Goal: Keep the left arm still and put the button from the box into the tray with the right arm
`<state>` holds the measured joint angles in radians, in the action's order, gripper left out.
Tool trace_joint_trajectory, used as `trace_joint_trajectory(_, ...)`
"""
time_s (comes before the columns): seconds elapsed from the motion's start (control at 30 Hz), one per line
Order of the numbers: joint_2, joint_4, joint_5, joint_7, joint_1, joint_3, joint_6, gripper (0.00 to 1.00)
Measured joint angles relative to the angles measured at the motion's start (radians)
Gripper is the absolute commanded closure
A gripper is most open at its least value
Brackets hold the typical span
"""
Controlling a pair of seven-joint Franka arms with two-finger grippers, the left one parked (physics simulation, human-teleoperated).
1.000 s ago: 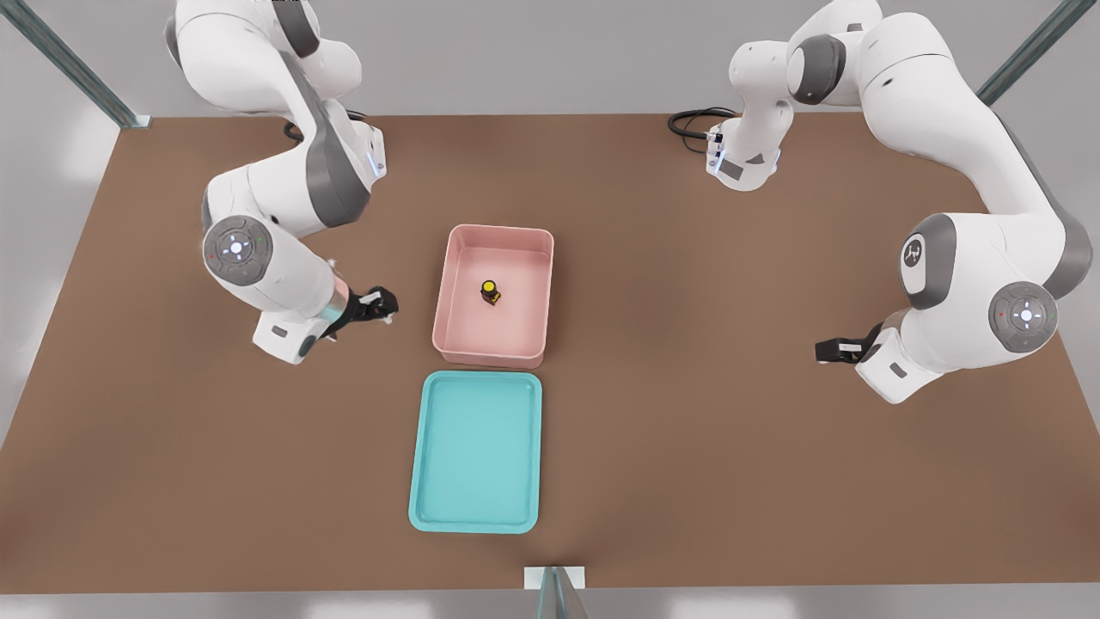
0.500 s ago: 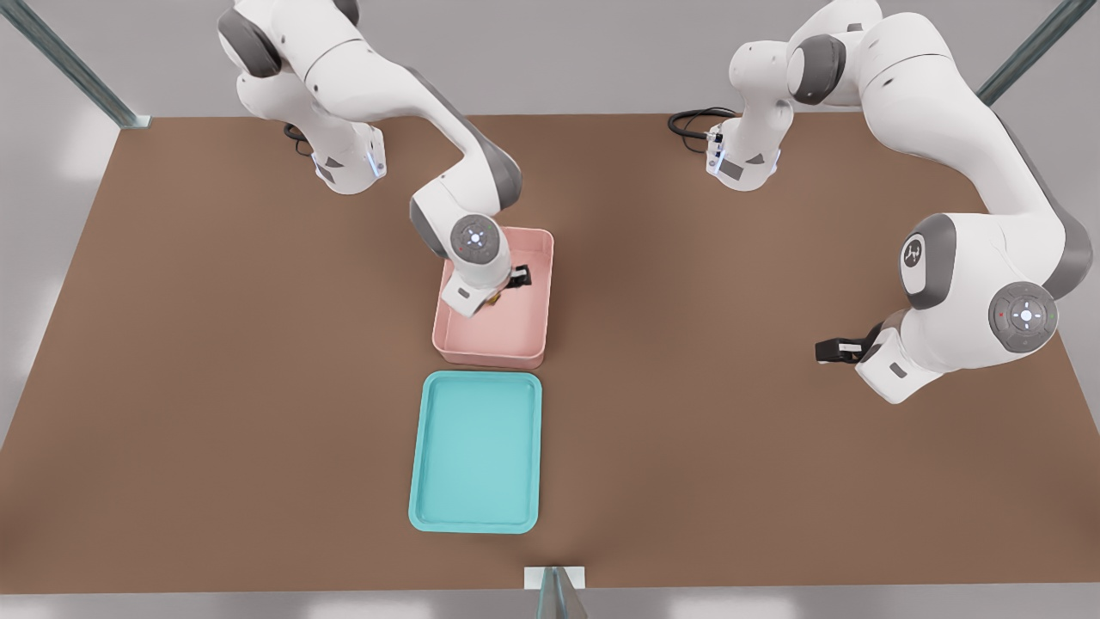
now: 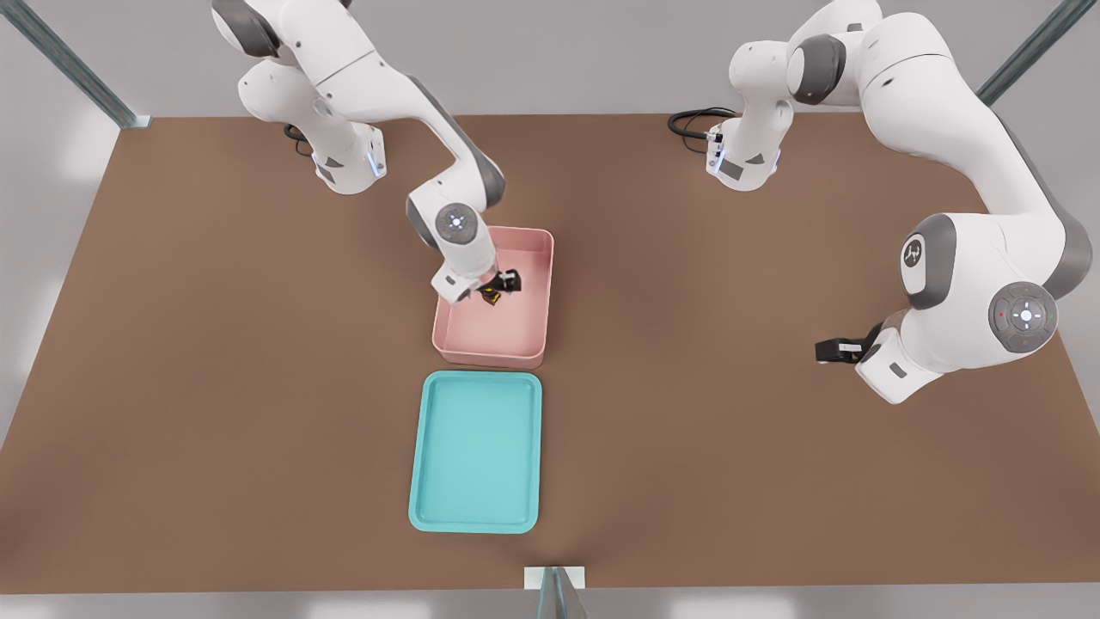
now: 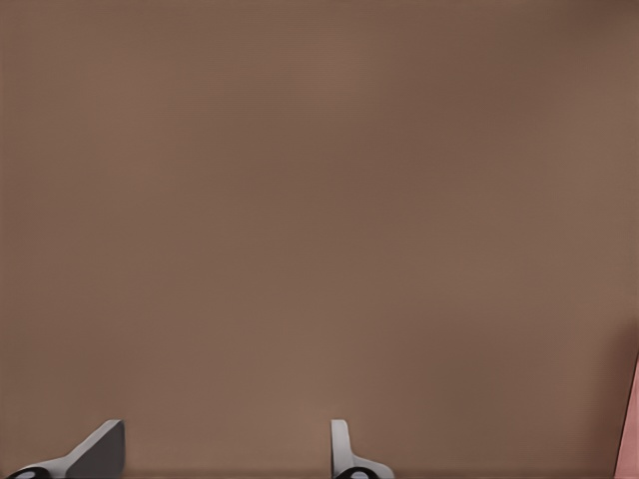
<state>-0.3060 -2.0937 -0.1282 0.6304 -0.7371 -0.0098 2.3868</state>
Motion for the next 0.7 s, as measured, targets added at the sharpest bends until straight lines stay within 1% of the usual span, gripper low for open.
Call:
trace_joint_trajectory(0.17, -0.003, -0.052, 0.001, -0.008, -0.002, -0.015, 0.061, 0.0)
trace_joint_trajectory(0.4, -0.002, -0.088, 0.001, -0.032, -0.007, -0.015, 0.092, 0.0)
trace_joint_trajectory(0.7, -0.013, -0.161, -0.003, -0.04, -0.016, 0.037, 0.182, 0.0)
